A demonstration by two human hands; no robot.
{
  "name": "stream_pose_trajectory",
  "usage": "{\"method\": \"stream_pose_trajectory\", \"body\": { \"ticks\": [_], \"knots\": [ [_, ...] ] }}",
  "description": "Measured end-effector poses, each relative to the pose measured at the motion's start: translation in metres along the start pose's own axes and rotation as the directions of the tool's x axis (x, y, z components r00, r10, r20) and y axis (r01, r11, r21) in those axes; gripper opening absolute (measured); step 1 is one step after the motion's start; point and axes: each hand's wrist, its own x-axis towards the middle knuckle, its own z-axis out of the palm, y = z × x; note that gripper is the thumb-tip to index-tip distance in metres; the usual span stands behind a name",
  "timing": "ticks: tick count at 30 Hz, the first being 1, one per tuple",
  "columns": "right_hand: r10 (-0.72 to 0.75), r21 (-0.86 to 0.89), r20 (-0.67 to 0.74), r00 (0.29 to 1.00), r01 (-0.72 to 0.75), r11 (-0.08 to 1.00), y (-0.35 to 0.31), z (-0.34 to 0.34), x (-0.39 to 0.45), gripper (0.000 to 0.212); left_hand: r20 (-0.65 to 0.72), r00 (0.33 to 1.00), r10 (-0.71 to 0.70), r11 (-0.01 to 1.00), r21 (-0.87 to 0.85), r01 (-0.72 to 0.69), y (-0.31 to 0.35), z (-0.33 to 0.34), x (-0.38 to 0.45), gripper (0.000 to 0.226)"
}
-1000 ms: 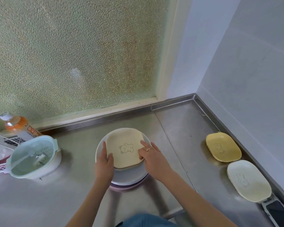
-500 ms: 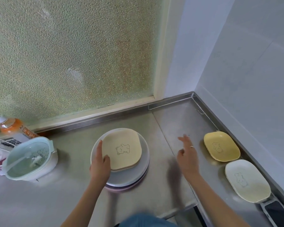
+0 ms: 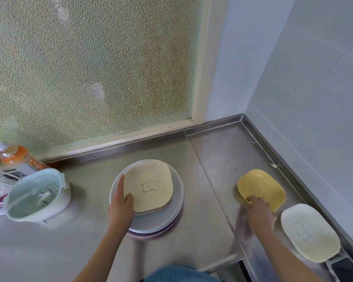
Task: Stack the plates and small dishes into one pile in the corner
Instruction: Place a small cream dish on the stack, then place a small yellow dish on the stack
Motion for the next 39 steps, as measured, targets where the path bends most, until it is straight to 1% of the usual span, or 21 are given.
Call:
{"method": "stream_pose_trajectory", "body": {
  "ticks": [3, 5, 6, 8, 11, 13, 15, 16, 18, 20, 21, 24, 26, 27, 28, 30, 31, 33, 36, 37, 39],
  "knots": [
    [-0.083, 0.094, -0.115, 0.99, 0.094, 0.991, -0.013, 0.003, -0.01, 0.034, -0.01, 1.0, 0.006, 1.0, -0.01, -0.006, 0.002, 0.001, -0.001, 0.063],
    [-0.196, 0.212, -0.229, 0.954, 0.245, 0.946, -0.033, -0.002, -0.016, 0.029, -0.011, 1.0, 0.003, 1.0, -0.01, -0.003, 0.003, 0.001, -0.001, 0.063],
    [-0.256, 0.28, -0.301, 0.918, 0.342, 0.897, -0.046, -0.006, -0.02, 0.027, -0.008, 1.0, 0.0, 1.0, -0.015, 0.0, 0.004, 0.001, 0.0, 0.063],
    [-0.361, 0.352, -0.475, 0.802, 0.55, 0.757, -0.078, -0.018, -0.032, 0.023, -0.002, 1.0, -0.01, 0.999, -0.041, 0.01, 0.003, 0.002, 0.0, 0.061],
    [-0.481, 0.329, -0.614, 0.625, 0.758, 0.564, -0.131, -0.036, -0.064, 0.025, 0.024, 0.999, -0.029, 0.993, -0.111, 0.031, 0.001, -0.001, -0.002, 0.063],
    [-0.583, 0.273, -0.634, 0.508, 0.852, 0.447, -0.156, -0.04, -0.088, 0.028, 0.029, 0.999, -0.04, 0.989, -0.144, 0.044, -0.001, 0.0, -0.002, 0.065],
    [-0.683, 0.201, -0.605, 0.41, 0.908, 0.368, -0.17, -0.034, -0.102, 0.032, 0.028, 0.999, -0.031, 0.974, -0.225, 0.037, 0.002, -0.003, -0.001, 0.06],
    [-0.723, 0.173, -0.578, 0.378, 0.923, 0.344, -0.174, -0.029, -0.106, 0.033, 0.019, 1.0, -0.016, 0.955, -0.297, 0.021, 0.004, -0.004, -0.001, 0.054],
    [-0.787, 0.129, -0.511, 0.347, 0.936, 0.329, -0.177, -0.019, -0.111, 0.034, -0.006, 0.999, -0.053, 0.899, -0.435, 0.045, 0.009, -0.011, -0.002, 0.045],
    [-0.834, 0.072, -0.433, 0.342, 0.935, 0.347, -0.176, -0.008, -0.114, 0.033, -0.015, 0.994, -0.11, 0.862, -0.5, 0.088, 0.009, -0.017, -0.002, 0.043],
    [-0.85, 0.049, -0.388, 0.357, 0.928, 0.368, -0.176, -0.003, -0.116, 0.032, -0.011, 0.992, -0.123, 0.858, -0.503, 0.101, 0.009, -0.019, -0.003, 0.044],
    [-0.866, 0.025, -0.283, 0.413, 0.906, 0.423, -0.178, 0.002, -0.118, 0.029, 0.016, 0.996, -0.087, 0.897, -0.434, 0.085, 0.012, -0.02, -0.008, 0.038],
    [-0.875, 0.028, -0.252, 0.412, 0.907, 0.419, -0.18, 0.0, -0.12, 0.026, 0.029, 0.998, -0.063, 0.937, -0.343, 0.069, 0.012, -0.017, -0.011, 0.042],
    [-0.872, 0.059, -0.238, 0.428, 0.902, 0.427, -0.18, -0.001, -0.121, 0.026, 0.027, 0.999, -0.046, 0.952, -0.302, 0.052, 0.012, -0.016, -0.011, 0.046],
    [-0.858, 0.104, -0.217, 0.466, 0.885, 0.454, -0.179, -0.003, -0.122, 0.03, 0.025, 0.999, -0.035, 0.96, -0.275, 0.041, 0.011, -0.015, -0.011, 0.048],
    [-0.811, 0.196, -0.139, 0.568, 0.819, 0.539, -0.177, -0.005, -0.122, 0.052, 0.03, 0.999, -0.039, 0.965, -0.256, 0.045, 0.01, -0.016, -0.011, 0.049],
    [-0.795, 0.224, -0.086, 0.601, 0.789, 0.572, -0.176, -0.004, -0.12, 0.065, 0.033, 0.999, -0.043, 0.966, -0.253, 0.05, 0.008, -0.016, -0.01, 0.049],
    [-0.784, 0.275, -0.002, 0.62, 0.755, 0.596, -0.177, -0.002, -0.116, 0.077, 0.031, 0.999, -0.035, 0.972, -0.232, 0.041, 0.007, -0.016, -0.011, 0.049],
    [-0.763, 0.434, 0.071, 0.642, 0.669, 0.603, -0.182, -0.006, -0.114, 0.082, 0.014, 0.999, -0.036, 0.979, -0.201, 0.038, 0.008, -0.016, -0.012, 0.049],
    [-0.754, 0.456, 0.073, 0.653, 0.65, 0.607, -0.183, -0.007, -0.113, 0.081, 0.014, 0.999, -0.035, 0.979, -0.202, 0.037, 0.009, -0.016, -0.012, 0.048],
    [-0.738, 0.42, 0.038, 0.674, 0.659, 0.624, -0.183, -0.007, -0.112, 0.074, 0.026, 0.999, -0.021, 0.981, -0.193, 0.026, 0.01, -0.016, -0.013, 0.049]
  ]
}}
